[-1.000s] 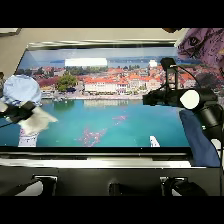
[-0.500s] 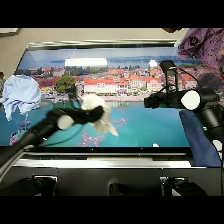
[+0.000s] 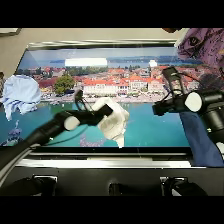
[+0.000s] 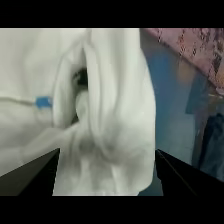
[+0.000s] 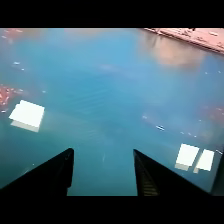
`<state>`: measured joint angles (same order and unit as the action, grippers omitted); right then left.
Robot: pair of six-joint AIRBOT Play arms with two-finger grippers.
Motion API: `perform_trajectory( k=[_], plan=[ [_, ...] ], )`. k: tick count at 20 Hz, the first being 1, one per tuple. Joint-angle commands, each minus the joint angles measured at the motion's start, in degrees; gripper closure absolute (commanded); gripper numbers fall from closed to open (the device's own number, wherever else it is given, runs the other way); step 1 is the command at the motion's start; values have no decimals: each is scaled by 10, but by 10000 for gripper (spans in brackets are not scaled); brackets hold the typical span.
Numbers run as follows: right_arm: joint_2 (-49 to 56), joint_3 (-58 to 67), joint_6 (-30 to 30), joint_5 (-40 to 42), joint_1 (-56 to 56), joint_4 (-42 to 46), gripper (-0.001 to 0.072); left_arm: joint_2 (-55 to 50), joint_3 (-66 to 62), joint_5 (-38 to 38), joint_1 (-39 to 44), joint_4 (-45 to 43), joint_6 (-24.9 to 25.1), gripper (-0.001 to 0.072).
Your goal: Fold the clothes and pants, and hang the long-sleeved shirts on hangers.
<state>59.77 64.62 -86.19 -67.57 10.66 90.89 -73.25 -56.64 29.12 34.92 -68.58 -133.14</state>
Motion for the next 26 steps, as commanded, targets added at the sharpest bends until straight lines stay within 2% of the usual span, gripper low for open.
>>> perform_trajectory(
  k=[1,3,5,6,8,13,19,25,26],
  plan=[
    [-7,-23,-44,0,-68,-21,291,70,0,95,-127,5,131,26],
    [1,-85,-27,2,-135,-198,291,101,0,141,-203,5,169,27],
    [15,-163,64,7,-156,-384,290,116,0,174,-258,5,195,26],
    [24,-200,103,12,-147,-453,289,118,0,190,-279,5,207,27],
    [43,-257,159,38,-113,-531,287,117,0,216,-305,5,209,27],
    [106,-302,192,131,0,-557,241,116,0,225,-316,5,222,27],
    [164,-302,220,162,60,-599,229,116,0,225,-316,5,222,28],
    [197,-302,275,168,60,-687,238,116,0,225,-316,5,222,37],
    [206,-302,280,166,60,-687,290,116,0,225,-316,5,222,38]
  ],
)
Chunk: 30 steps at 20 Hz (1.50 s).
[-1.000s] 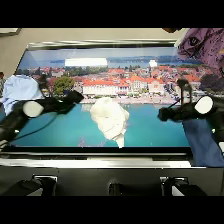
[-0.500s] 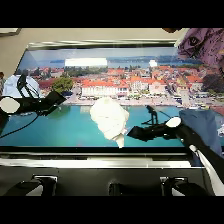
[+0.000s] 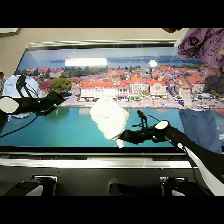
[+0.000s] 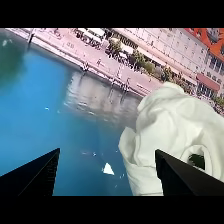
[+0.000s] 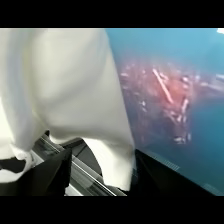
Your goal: Fold the clothes and pants, and hang the long-sleeved shirts on hangers.
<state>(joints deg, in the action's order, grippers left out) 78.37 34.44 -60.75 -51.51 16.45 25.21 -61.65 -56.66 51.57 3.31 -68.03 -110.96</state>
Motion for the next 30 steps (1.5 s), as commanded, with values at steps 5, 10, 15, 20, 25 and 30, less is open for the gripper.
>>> perform_trajectory(
  k=[5,10,15,20,25,30],
  plan=[
    [27,0,57,2,2,-35,682,-18,0,0,0,14,21,42],
    [-50,0,10,-25,2,6,683,-87,0,-35,23,109,112,45],
    [-135,0,-101,-21,2,117,683,-193,0,-139,73,238,188,49],
    [-149,0,-127,-21,2,137,683,-270,-4,-152,103,349,262,211],
    [-149,0,-142,-21,2,152,683,-282,-5,-152,111,353,262,226],
    [-152,24,-180,-16,1,203,683,-258,-16,-145,87,355,261,691]
  ],
)
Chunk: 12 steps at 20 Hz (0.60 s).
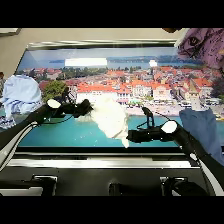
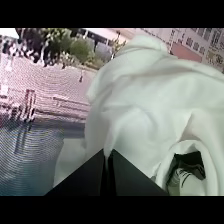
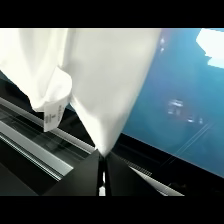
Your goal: Fold the clothes and pants, and hang the long-sleeved shirts on hangers.
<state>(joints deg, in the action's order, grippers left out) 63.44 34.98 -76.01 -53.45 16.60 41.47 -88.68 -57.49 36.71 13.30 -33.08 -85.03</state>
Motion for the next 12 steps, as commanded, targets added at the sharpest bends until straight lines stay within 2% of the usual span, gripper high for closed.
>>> perform_trajectory(
  k=[1,3,6,10,12],
  plan=[
    [-8,46,-51,3,0,86,683,29,-16,6,-30,4,3,692],
    [-28,129,-121,5,0,216,684,70,-45,17,-73,-6,2,693],
    [-50,275,-190,-8,0,379,684,136,-140,67,-146,-55,2,693],
    [-76,478,-195,-51,0,502,684,219,-321,157,-233,-151,-1,693],
    [-101,549,-196,-71,0,547,684,265,-391,190,-264,-217,-30,693]
  ],
)
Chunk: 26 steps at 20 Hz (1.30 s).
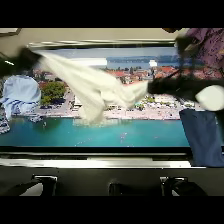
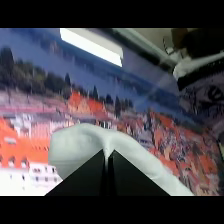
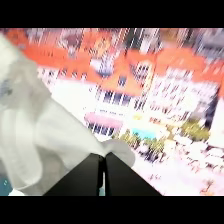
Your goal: Fold the clothes and pants, and hang the long-sleeved shirts on hangers.
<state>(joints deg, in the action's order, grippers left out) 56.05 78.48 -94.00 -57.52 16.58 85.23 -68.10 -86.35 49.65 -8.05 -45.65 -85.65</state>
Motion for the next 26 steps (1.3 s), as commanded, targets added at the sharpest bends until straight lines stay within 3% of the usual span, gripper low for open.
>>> perform_trajectory(
  k=[1,5,9,12,16,21,26],
  plan=[
    [-43,139,-16,-38,0,123,684,88,-128,70,-61,-132,-39,693],
    [-129,183,-23,-37,0,135,683,219,-145,80,-73,-254,-70,692],
    [-170,183,-58,-33,0,134,683,295,-144,83,-73,-264,-70,692],
    [-148,183,-80,-7,0,140,683,297,-143,82,-73,-264,-80,692],
    [-35,183,-182,7,0,176,683,229,-118,81,-72,-264,-96,692],
    [202,183,-292,47,0,165,682,53,-72,80,-63,-264,-93,692],
    [394,183,-303,61,0,56,682,-160,-67,78,-39,-264,-93,692]
  ],
)
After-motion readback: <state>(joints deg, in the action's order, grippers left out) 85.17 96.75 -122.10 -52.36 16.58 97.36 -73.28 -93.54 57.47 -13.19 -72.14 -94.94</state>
